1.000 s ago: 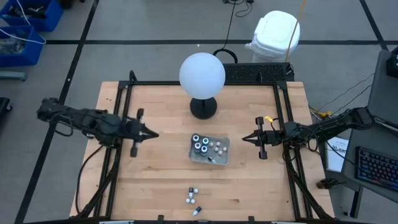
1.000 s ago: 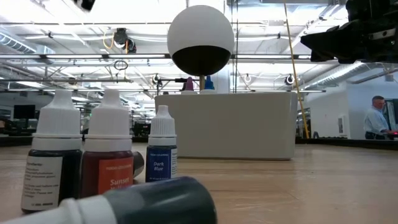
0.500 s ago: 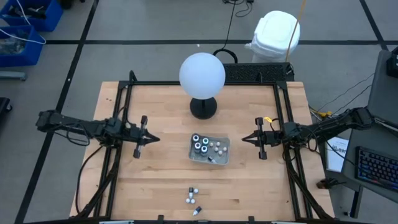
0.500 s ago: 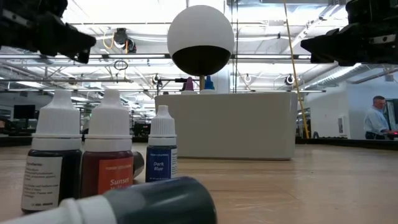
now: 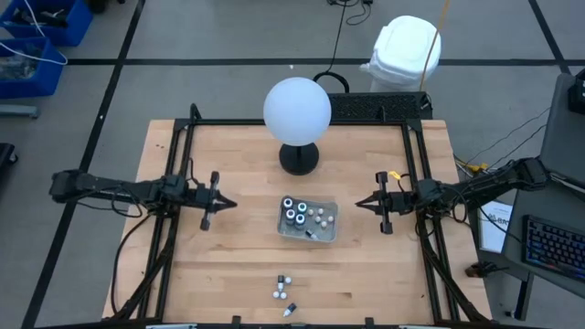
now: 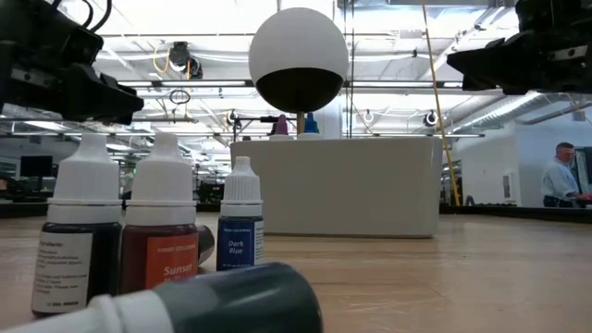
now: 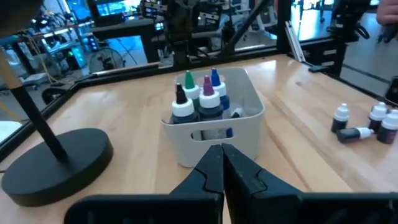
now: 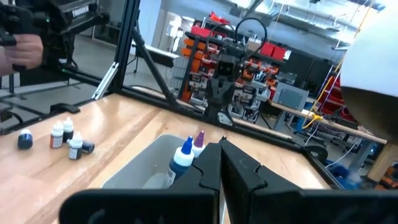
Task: Pick & Place food coloring
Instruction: Put the small blue food coloring bottle into the gray bin
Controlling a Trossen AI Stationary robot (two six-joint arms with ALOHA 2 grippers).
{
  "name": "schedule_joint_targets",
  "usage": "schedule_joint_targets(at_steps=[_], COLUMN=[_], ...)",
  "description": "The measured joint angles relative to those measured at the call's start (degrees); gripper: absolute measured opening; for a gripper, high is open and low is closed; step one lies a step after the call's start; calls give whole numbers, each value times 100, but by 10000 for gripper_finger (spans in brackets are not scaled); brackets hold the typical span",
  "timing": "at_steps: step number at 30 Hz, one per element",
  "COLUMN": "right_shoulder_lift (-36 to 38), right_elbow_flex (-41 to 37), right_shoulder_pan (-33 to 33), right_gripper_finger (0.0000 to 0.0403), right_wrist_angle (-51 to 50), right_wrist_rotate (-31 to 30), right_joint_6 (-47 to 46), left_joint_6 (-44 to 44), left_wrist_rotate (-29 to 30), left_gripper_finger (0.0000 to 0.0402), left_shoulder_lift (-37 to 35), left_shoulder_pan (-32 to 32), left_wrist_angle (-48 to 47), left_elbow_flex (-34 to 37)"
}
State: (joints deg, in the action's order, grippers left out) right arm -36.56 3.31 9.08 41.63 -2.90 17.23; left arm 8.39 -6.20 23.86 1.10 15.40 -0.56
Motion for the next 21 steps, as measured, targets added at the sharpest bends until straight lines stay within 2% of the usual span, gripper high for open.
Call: schedule_joint_targets(at_steps=[4,11,16,19,21], right_shoulder_lift=[2,4,-207,-731,-1189], right_elbow_flex=[1,78,940,1696,2178], right_shoulder_pan=[2,4,4,39,144], right_gripper_finger=[0,0,0,0,0], right_wrist_angle=[26,363,-1056,-2081,-2527], right_wrist_rotate=[-2,-328,-570,-1034,-1103], right_joint_6=[0,-188,-531,-854,-967], left_joint_6=[-10,-612,-852,-808,-744], left_wrist_rotate=[74,1336,1708,1926,1974], left_gripper_finger=[2,32,44,45,46], left_shoulder_lift=[0,19,24,24,22], left_shoulder_pan=[-79,-102,-102,-102,-102], left_wrist_angle=[40,-273,-506,-298,-170], left_elbow_flex=[-2,-2,-2,-2,-2])
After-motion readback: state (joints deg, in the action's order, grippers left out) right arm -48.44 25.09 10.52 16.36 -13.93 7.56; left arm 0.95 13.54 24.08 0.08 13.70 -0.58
